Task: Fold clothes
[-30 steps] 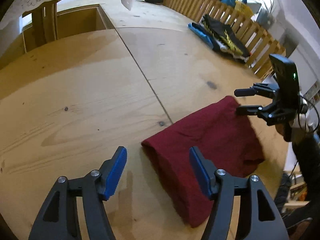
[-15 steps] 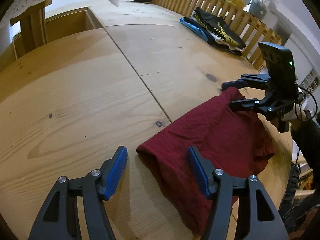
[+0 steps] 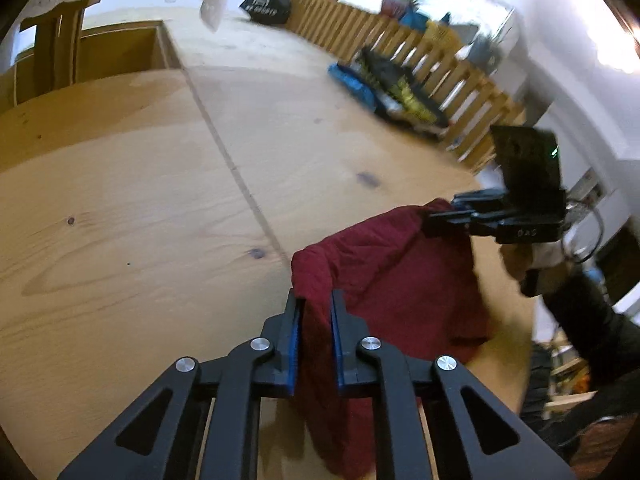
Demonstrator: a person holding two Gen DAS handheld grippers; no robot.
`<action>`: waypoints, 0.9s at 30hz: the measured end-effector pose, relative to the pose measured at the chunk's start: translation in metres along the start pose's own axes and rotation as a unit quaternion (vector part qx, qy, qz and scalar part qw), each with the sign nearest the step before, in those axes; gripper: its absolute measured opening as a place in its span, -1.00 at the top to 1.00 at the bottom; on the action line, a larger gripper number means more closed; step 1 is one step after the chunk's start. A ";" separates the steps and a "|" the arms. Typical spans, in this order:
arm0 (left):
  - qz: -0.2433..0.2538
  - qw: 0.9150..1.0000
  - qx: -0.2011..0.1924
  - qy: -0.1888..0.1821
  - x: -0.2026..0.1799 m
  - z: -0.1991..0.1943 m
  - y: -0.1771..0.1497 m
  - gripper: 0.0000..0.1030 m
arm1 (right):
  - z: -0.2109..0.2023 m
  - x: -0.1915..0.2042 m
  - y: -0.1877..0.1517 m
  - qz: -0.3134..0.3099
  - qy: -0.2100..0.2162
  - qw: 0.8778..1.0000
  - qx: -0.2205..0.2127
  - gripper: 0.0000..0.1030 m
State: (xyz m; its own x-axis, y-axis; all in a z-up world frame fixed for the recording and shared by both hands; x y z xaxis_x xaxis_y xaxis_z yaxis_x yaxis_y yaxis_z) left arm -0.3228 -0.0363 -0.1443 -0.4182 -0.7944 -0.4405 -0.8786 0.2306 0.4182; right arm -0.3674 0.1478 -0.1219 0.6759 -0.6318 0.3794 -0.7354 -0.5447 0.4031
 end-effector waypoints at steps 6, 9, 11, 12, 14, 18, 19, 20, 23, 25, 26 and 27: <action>0.033 0.997 -0.051 0.046 -0.022 -0.046 0.029 0.80 | -0.054 0.025 0.028 -0.037 -0.070 0.996 -0.042 0.71; 0.082 0.988 -0.080 0.107 -0.039 -0.064 0.033 0.81 | -0.080 0.043 0.039 -0.082 -0.134 0.985 -0.078 0.71; 0.113 0.985 -0.062 0.111 -0.054 -0.063 0.008 0.73 | -0.083 0.050 0.015 -0.092 -0.160 0.980 -0.069 0.65; 0.126 0.984 -0.036 0.121 -0.060 -0.058 -0.014 0.45 | -0.082 0.052 -0.003 -0.092 -0.169 0.980 -0.057 0.36; 0.139 0.980 0.021 0.142 -0.065 -0.047 -0.059 -0.02 | -0.070 0.045 -0.059 -0.087 -0.203 0.975 -0.006 -0.29; 0.118 0.983 0.087 0.110 -0.072 -0.034 -0.108 0.00 | -0.058 0.026 -0.136 -0.048 -0.208 0.975 0.061 -0.33; 0.117 0.984 0.087 0.105 -0.075 -0.033 -0.106 0.00 | -0.064 0.024 -0.142 -0.034 -0.206 0.976 0.054 -0.33; 0.124 0.983 0.080 0.107 -0.080 -0.032 -0.099 0.00 | -0.071 0.024 -0.140 -0.022 -0.194 0.980 0.039 -0.33; 0.137 0.983 0.054 0.113 -0.091 -0.026 -0.065 0.00 | -0.091 0.026 -0.113 0.030 -0.124 0.992 -0.011 -0.31; 0.144 0.982 0.036 0.112 -0.097 -0.017 -0.036 0.00 | -0.090 0.024 -0.086 0.055 -0.075 0.995 -0.029 0.08; 0.149 0.982 0.031 0.108 -0.099 -0.010 -0.022 0.00 | -0.082 0.023 -0.072 0.057 -0.062 0.996 -0.028 0.59; 0.150 0.983 0.028 0.102 -0.099 -0.002 -0.009 0.00 | -0.074 0.023 -0.060 0.058 -0.057 0.996 -0.026 0.77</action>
State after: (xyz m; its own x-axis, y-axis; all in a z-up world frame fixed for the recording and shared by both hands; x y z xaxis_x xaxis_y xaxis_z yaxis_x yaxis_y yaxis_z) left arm -0.2723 0.0391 -0.1026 -0.6108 -0.7805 -0.1331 -0.7365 0.4984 0.4574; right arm -0.3041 0.2068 -0.0757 0.5749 -0.7486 0.3303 -0.8027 -0.4375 0.4054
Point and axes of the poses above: each gripper's, at about its wrist camera, not at the fingertips, and z roughly the way its jaws point, x to its left, y to its top, the point moved 6 cm from there along z, roughly the way its jaws point, and after that the axes turned 13 degrees about x, right-handed, at the moved point
